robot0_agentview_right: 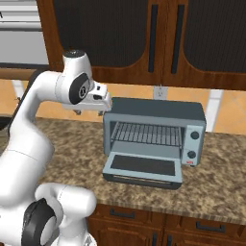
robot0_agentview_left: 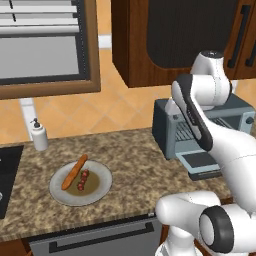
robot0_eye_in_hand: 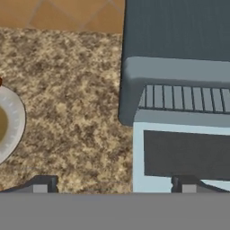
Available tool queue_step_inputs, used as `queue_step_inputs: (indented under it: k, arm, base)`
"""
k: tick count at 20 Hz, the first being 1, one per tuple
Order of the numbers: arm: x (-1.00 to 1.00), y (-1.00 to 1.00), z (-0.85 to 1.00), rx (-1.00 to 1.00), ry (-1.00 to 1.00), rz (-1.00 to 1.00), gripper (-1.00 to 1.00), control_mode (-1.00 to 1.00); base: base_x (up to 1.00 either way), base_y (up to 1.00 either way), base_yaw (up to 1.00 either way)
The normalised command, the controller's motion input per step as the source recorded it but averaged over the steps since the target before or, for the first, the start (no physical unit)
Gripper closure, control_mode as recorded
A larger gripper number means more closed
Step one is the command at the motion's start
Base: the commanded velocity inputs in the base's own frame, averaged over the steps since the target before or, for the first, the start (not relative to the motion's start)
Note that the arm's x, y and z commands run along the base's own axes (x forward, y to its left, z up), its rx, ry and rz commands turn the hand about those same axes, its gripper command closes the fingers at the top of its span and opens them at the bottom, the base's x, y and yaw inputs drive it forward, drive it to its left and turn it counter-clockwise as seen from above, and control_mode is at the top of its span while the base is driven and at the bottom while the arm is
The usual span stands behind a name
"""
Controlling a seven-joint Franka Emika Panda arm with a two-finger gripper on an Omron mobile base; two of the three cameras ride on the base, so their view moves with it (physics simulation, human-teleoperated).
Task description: Pick up the kebab skewer and baguette bread, and place them inside the toaster oven. Close the toaster oven door and start by setting the timer.
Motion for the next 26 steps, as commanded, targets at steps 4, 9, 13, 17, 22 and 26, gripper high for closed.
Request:
queue_step_inputs:
  k: [4,9,13,17,22,26]
  arm:
    - [-0.65,-1.0,-0.21,0.02,-0.06,0.0,-1.0,-1.0]
    - [-0.62,-1.0,-0.43,0.04,-0.09,0.0,-1.0,-1.0]
    - [-0.49,-0.98,-0.51,0.02,-0.21,0.0,-1.0,-1.0]
    - [0.0,-0.63,-0.35,0.0,-0.36,0.0,-1.0,-1.0]
    - [0.17,-0.3,-0.25,0.01,-0.4,0.04,-1.0,-1.0]
    - [0.3,-0.05,-0.12,0.0,-0.09,0.0,-1.0,-1.0]
  base:
    - [0.0,0.0,0.0]
    - [0.0,0.0,0.0]
    - [0.0,0.0,0.0]
    - [0.0,0.0,0.0]
    - [0.0,0.0,0.0]
    - [0.0,0.0,0.0]
